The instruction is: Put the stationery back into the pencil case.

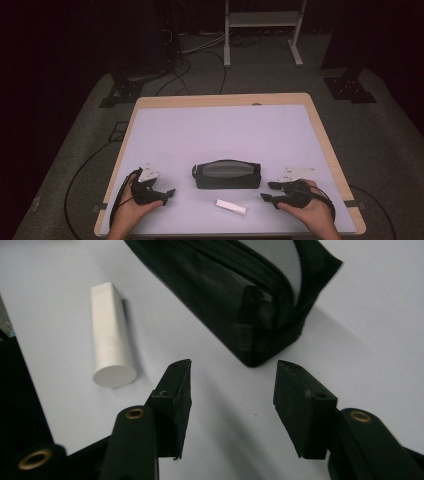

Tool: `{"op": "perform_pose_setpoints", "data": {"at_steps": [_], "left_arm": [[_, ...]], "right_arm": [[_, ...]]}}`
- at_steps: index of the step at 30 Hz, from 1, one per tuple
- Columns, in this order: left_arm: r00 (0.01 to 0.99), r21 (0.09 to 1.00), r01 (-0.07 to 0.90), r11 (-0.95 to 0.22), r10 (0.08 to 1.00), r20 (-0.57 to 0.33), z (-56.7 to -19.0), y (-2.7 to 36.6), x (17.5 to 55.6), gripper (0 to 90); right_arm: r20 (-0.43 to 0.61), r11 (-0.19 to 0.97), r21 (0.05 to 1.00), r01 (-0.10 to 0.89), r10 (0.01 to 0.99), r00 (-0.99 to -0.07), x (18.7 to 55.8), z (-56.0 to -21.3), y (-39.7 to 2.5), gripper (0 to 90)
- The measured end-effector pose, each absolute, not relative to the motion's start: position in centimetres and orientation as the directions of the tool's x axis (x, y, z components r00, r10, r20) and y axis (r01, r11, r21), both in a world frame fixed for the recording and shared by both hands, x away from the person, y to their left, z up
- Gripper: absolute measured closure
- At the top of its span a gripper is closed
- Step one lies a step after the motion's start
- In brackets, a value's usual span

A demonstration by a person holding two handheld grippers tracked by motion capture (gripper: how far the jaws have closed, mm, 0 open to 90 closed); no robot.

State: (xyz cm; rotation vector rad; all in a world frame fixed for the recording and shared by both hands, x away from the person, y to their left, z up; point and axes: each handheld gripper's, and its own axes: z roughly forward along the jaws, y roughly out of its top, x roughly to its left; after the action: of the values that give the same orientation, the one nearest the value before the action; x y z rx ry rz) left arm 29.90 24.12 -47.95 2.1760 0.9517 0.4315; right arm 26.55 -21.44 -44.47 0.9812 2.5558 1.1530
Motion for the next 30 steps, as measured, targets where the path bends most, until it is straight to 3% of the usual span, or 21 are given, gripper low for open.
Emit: {"op": "perform_pose_setpoints", "data": {"at_steps": [30], "left_arm": [[0.673,0.724,0.501,-0.474,0.739,0.018,-48.0,24.1,29.9,6.5]], "right_arm": [[0.119,0.588,0.675,0.446,0.509,-0.852,27.4,-43.2,-15.9,57.6]]}}
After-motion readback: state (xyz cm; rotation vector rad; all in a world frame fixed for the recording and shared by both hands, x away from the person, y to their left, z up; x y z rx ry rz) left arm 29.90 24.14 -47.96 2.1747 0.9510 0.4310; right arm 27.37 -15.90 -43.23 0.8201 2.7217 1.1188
